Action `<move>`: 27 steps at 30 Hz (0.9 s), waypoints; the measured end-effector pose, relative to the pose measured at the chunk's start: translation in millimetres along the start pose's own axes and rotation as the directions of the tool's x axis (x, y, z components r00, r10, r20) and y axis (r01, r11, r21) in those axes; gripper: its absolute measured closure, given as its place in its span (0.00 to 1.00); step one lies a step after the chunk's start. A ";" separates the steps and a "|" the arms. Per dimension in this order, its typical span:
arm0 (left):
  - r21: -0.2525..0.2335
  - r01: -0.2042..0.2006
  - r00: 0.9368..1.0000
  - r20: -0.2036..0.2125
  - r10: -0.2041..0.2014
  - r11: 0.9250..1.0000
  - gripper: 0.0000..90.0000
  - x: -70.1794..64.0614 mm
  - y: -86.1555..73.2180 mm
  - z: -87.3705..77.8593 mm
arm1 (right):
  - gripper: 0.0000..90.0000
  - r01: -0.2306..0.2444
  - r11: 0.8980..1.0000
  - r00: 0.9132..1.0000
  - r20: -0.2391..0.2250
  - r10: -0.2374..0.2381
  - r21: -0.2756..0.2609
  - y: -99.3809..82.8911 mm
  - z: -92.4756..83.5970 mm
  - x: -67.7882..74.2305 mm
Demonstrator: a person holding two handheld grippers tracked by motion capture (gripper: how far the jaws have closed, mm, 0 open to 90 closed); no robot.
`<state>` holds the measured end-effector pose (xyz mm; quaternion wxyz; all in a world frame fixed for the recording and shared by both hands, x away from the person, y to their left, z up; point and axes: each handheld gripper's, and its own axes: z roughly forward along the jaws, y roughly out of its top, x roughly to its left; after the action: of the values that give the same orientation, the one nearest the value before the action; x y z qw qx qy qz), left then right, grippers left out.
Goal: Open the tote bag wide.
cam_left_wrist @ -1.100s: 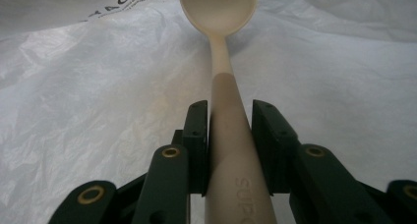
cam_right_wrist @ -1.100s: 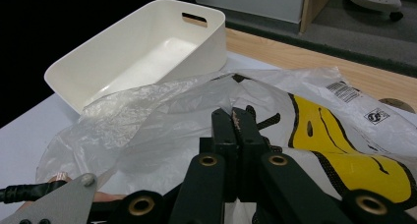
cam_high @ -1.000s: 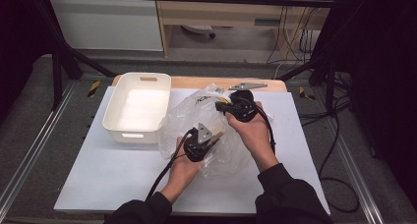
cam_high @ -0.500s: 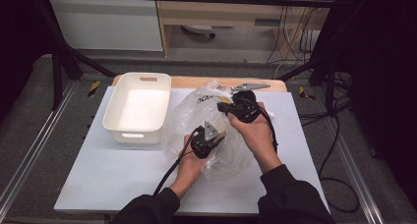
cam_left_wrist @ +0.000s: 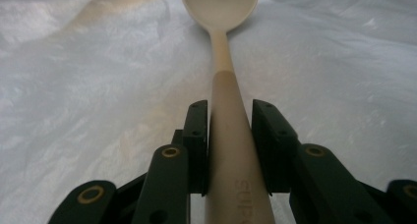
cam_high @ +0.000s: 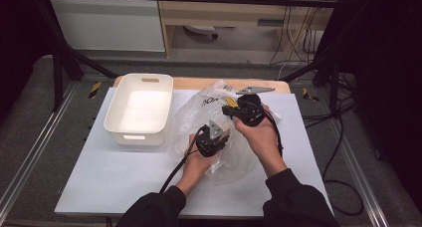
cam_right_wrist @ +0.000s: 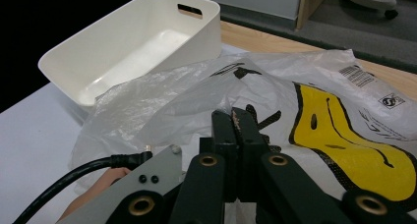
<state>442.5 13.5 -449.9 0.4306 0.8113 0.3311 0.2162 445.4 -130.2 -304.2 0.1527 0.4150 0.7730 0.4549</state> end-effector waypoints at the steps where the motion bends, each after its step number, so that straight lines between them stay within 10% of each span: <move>1: 0.026 0.004 1.000 0.002 -0.004 1.000 0.76 0.7 -1.9 2.1 | 1.00 0.001 1.000 1.000 0.000 -0.001 0.002 -0.3 0.3 0.1; 17: 0.093 0.020 1.000 -0.004 -0.020 0.995 0.76 -4.6 -1.4 11.5 | 1.00 -0.004 1.000 1.000 0.000 0.004 -0.009 0.4 -6.1 -1.4; 27: 0.058 0.042 0.999 -0.001 -0.042 0.997 0.47 1.4 -8.1 -12.6 | 1.00 -0.011 1.000 1.000 -0.004 0.011 -0.001 -0.5 -2.5 -3.9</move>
<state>432.6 24.8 -449.8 0.4112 0.8165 0.3541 0.1971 446.0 -134.8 -303.9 0.1488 0.4184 0.7707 0.4570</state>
